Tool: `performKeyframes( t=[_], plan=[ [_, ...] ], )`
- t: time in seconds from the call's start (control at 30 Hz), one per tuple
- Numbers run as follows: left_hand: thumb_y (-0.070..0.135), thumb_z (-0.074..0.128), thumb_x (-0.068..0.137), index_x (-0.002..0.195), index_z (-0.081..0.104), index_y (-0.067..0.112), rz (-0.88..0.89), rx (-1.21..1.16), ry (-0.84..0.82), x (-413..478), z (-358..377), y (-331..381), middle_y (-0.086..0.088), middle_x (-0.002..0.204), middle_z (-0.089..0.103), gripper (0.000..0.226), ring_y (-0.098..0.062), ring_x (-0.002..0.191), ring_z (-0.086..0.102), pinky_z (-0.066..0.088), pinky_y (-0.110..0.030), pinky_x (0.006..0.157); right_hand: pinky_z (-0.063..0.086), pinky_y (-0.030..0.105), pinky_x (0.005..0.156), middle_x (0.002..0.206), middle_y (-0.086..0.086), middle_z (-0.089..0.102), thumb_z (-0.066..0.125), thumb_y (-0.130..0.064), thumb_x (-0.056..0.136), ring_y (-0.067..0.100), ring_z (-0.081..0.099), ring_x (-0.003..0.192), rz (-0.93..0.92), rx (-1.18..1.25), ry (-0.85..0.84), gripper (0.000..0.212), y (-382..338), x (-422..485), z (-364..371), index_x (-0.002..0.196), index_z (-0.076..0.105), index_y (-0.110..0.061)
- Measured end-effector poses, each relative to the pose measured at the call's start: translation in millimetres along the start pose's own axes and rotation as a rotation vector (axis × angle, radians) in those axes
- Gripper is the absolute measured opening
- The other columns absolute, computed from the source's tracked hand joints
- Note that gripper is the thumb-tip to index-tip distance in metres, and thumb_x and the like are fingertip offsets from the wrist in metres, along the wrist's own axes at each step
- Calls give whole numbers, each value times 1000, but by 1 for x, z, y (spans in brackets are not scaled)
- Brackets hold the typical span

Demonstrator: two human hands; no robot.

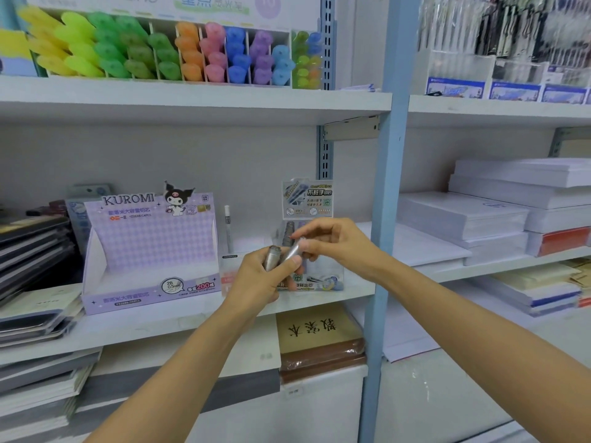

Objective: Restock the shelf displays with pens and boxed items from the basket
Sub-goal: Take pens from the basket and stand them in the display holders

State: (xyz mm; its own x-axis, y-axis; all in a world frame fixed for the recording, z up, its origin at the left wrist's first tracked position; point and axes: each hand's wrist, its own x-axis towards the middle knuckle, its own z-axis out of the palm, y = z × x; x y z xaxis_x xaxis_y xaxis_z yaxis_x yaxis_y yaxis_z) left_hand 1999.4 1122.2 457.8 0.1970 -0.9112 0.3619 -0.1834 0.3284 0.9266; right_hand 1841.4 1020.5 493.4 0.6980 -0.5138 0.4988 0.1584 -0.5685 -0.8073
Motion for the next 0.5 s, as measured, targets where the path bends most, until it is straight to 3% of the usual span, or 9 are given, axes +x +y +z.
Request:
performKeyframes(
  t=[0.13, 0.3, 0.43, 0.5],
  plan=[
    [14, 73, 84, 102, 67, 10, -13, -130, 97, -2, -1, 4, -8, 64, 66, 19, -9, 51, 55, 29, -16, 37, 57, 26, 71, 87, 13, 72, 67, -4, 86, 20, 69, 73, 28, 143, 172, 15, -4, -7, -6, 100, 67, -1],
    [19, 72, 84, 92, 71, 15, 30, -203, 185, -6, -1, 9, -5, 62, 64, 9, -11, 53, 52, 30, -16, 37, 58, 26, 71, 93, 21, 72, 70, -11, 86, 22, 69, 78, 130, 79, 8, 12, -2, -22, 2, 96, 66, -7],
    [24, 72, 86, 95, 71, 18, 34, -166, 199, -11, 5, 15, -6, 65, 66, 11, -12, 55, 56, 32, -16, 39, 57, 28, 75, 90, 12, 73, 66, -15, 90, 22, 70, 82, 157, 38, -52, 17, -5, -28, 8, 100, 65, -1],
    [24, 72, 86, 93, 71, 17, 42, -103, 199, -13, 6, 17, -4, 63, 66, 9, -11, 55, 57, 34, -15, 40, 56, 29, 74, 87, 7, 72, 63, -18, 92, 17, 68, 79, 124, -17, 7, 18, -10, -27, 9, 102, 65, -3]
  ],
)
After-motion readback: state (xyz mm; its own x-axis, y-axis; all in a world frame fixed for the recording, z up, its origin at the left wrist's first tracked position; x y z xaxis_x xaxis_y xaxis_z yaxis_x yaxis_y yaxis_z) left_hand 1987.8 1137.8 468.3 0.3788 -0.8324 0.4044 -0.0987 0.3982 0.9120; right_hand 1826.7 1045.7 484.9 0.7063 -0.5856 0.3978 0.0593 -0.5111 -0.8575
